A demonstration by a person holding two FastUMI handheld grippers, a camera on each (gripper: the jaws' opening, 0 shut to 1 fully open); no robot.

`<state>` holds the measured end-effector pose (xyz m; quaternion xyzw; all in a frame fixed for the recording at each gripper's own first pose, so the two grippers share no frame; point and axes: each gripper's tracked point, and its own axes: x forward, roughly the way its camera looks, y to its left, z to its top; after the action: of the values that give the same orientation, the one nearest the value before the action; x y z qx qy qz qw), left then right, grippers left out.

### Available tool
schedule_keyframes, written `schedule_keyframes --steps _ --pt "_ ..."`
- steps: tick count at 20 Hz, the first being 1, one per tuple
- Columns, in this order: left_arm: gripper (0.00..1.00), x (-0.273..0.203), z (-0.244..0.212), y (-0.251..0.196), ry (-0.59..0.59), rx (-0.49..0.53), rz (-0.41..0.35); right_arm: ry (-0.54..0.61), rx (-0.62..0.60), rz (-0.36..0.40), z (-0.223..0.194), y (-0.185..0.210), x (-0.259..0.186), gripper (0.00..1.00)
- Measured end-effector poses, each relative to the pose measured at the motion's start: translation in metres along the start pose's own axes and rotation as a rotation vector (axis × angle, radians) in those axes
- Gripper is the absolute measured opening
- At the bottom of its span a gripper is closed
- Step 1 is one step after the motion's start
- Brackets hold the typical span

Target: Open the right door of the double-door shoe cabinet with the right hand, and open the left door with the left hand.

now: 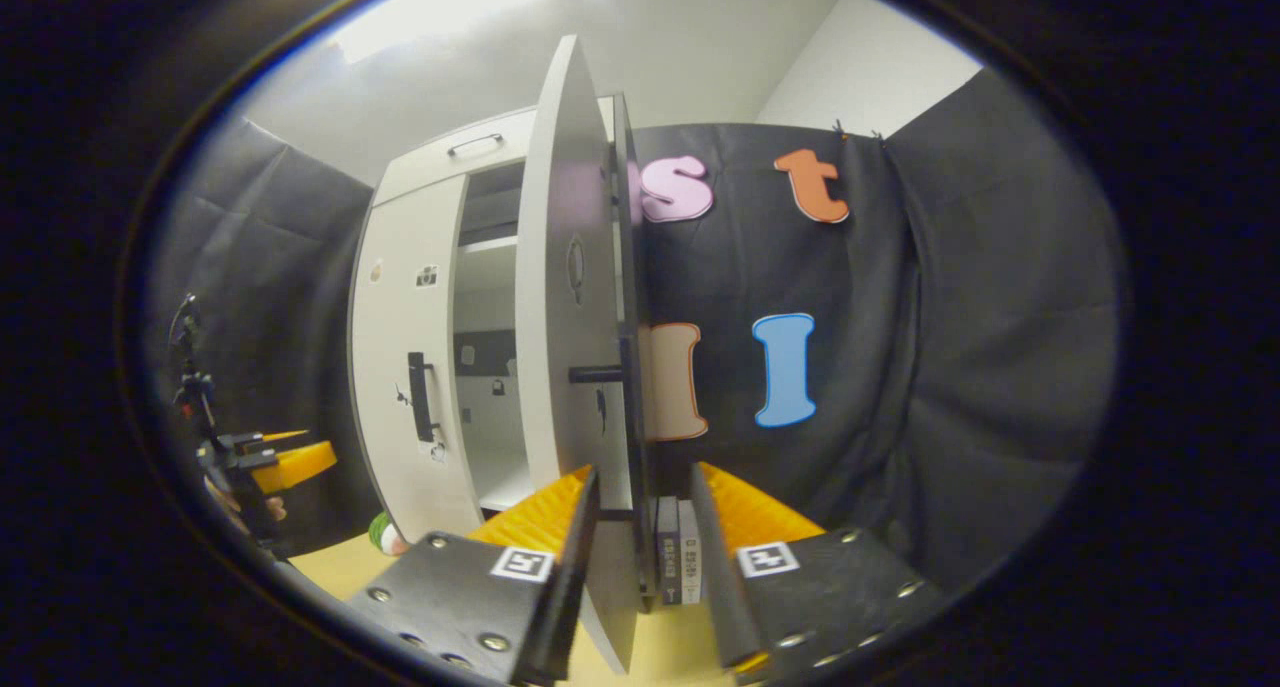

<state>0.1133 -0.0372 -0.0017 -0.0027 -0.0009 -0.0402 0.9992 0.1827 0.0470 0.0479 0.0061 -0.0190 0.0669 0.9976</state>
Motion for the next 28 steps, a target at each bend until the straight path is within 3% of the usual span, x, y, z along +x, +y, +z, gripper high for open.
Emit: schedule_keyframes --steps 1,4,7,10,13,15,16,17,18,20,21,28 --pt "0.92 0.015 0.007 -0.002 -0.017 0.003 0.004 -0.012 -0.021 -0.016 -0.003 -0.003 -0.014 0.61" --pt "0.94 0.061 0.025 -0.014 -0.074 -0.016 0.006 -0.051 -0.082 -0.056 -0.015 -0.006 -0.054 0.96" --pt "0.94 0.098 0.020 -0.022 -0.023 0.021 0.031 -0.041 -0.065 -0.094 -0.050 -0.003 -0.096 1.00" --pt "0.94 0.129 0.022 -0.024 -0.003 0.052 0.063 0.015 -0.015 -0.103 -0.100 0.005 -0.127 1.00" --pt "0.94 0.151 0.007 -0.026 0.075 0.063 0.078 -0.008 0.027 -0.140 -0.128 0.001 -0.145 0.97" --pt "0.86 0.164 0.004 -0.022 0.082 0.073 0.090 -0.009 0.056 -0.164 -0.144 -0.003 -0.156 1.00" --pt "0.77 0.170 0.004 -0.018 0.081 0.092 0.098 -0.005 0.077 -0.174 -0.150 -0.006 -0.160 1.00" --pt "0.65 0.168 -0.001 -0.008 0.104 0.109 0.129 0.003 0.097 -0.177 -0.155 -0.008 -0.163 1.00" --pt "0.45 0.170 0.005 -0.011 0.073 0.092 0.127 0.008 0.114 -0.179 -0.158 -0.008 -0.165 1.00" --pt "0.36 0.168 0.002 -0.011 0.085 0.086 0.134 0.008 0.140 -0.187 -0.158 -0.012 -0.170 1.00" --pt "0.39 0.172 0.004 -0.010 0.082 0.086 0.135 0.006 0.146 -0.190 -0.158 -0.013 -0.173 0.97" --pt "0.21 0.169 -0.001 -0.010 0.134 0.078 0.119 0.009 0.117 -0.226 -0.158 -0.017 -0.183 1.00"
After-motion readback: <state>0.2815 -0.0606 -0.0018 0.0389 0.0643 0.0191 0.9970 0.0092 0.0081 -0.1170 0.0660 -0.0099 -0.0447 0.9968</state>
